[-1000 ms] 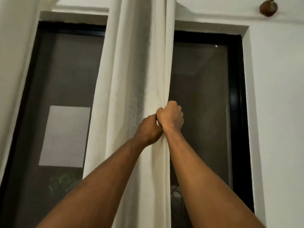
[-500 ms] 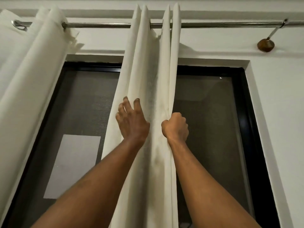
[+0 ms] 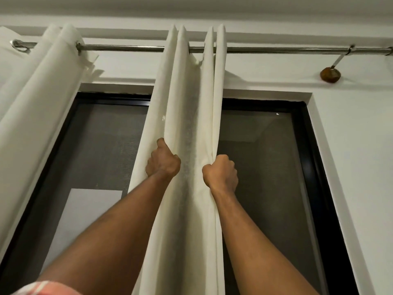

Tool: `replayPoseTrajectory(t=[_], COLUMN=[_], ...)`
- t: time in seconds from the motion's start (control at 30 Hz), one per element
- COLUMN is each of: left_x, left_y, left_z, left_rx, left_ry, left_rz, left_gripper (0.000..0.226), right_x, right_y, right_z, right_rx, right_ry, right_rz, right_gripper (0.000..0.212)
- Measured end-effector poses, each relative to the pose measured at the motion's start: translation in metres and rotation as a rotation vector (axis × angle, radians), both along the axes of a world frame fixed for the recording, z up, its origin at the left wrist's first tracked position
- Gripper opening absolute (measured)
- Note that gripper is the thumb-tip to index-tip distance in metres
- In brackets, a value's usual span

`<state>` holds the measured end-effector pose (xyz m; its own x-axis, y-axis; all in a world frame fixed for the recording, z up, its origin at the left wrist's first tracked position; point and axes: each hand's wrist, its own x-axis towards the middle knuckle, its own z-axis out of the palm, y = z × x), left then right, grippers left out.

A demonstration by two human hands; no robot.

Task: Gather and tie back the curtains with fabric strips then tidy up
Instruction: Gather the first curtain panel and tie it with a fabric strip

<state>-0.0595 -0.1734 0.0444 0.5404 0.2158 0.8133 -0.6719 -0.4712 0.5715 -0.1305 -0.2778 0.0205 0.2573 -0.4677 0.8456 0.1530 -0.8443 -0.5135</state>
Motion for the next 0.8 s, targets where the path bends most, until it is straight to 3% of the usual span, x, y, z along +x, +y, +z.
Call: replayPoseTrajectory(t=[0.17,0.33,0.5,0.6,0.7,0.8], left_x=[0.001,-0.038,-0.095,-0.123,-0.115,-0.077], left_y=[-0.015,-0.060,-0.084,-0.090,-0.079,-0.069], left_z=[0.013,0.024,0.052,0.060,0.054,0.020], left_rx=[-0.063,0.311,0.500,0.509,0.470,0.373], left_ry=[-0.044,-0.273,-0.499,-0.607,-0.590,-0.499], left_rz=[-0.115,-0.098,0.066,0.010,-0.022,-0.021], left_gripper=[0.034,0.042,0.022,0.021,0.007,0.030], right_x=[0.001,-0.002,-0.006,-0.012,-0.012,-0.004], right_y=[-0.006,-0.014,-0.026,-0.033,-0.039,-0.043], right_z=[-0.001,-0.003,0.004,0.010,0.005,-0.006], right_rx=[0.003,-0.038,0.036,0.032,-0.001,0.000], right_ry=[0.003,0.024,-0.043,-0.001,0.062,0.044], right_rz=[-0.010,0.014,0.058,0.081,0.082,0.104], right_gripper=[0.012,0.019,0.028,0.031,0.026,0.023])
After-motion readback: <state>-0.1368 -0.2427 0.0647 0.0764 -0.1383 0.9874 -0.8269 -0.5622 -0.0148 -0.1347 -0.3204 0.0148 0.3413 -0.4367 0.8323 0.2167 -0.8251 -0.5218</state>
